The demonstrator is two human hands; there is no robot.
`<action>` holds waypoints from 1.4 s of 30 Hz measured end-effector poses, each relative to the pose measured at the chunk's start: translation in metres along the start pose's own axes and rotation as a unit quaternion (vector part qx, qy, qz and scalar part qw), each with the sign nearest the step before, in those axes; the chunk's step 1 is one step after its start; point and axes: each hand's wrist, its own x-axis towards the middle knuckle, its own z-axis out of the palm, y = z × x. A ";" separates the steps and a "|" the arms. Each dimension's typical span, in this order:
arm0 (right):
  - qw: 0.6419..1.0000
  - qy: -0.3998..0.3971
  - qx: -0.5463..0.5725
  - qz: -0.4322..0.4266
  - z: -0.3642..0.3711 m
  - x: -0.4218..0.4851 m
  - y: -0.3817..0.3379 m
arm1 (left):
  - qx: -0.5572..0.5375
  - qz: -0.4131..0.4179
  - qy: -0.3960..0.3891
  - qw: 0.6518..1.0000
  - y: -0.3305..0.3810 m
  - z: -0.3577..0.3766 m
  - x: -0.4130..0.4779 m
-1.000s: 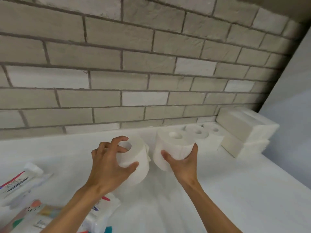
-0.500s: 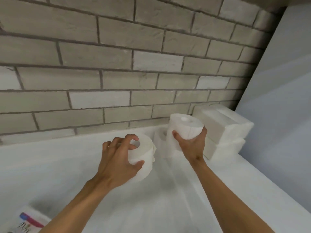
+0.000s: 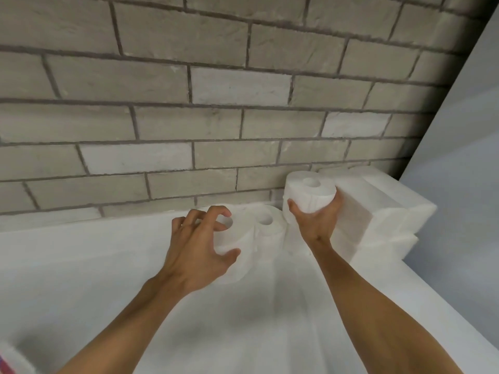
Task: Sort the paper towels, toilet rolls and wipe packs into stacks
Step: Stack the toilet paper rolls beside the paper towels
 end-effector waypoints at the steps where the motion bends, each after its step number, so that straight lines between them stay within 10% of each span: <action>1: 1.000 -0.001 -0.003 0.002 0.001 0.001 0.004 | 0.000 0.001 -0.001 1.000 0.002 0.002 0.003; 11: 0.995 0.021 0.090 -0.039 -0.027 -0.043 -0.011 | -0.008 -0.013 -0.043 0.999 0.015 0.018 0.019; 18: 0.902 -0.418 0.089 -0.058 -0.042 -0.114 -0.024 | 0.004 -0.011 -0.022 1.000 0.030 0.021 0.022; 42: 0.947 -0.270 0.164 -0.050 -0.015 -0.121 -0.048 | -0.060 -0.036 -0.029 0.997 0.041 0.014 0.017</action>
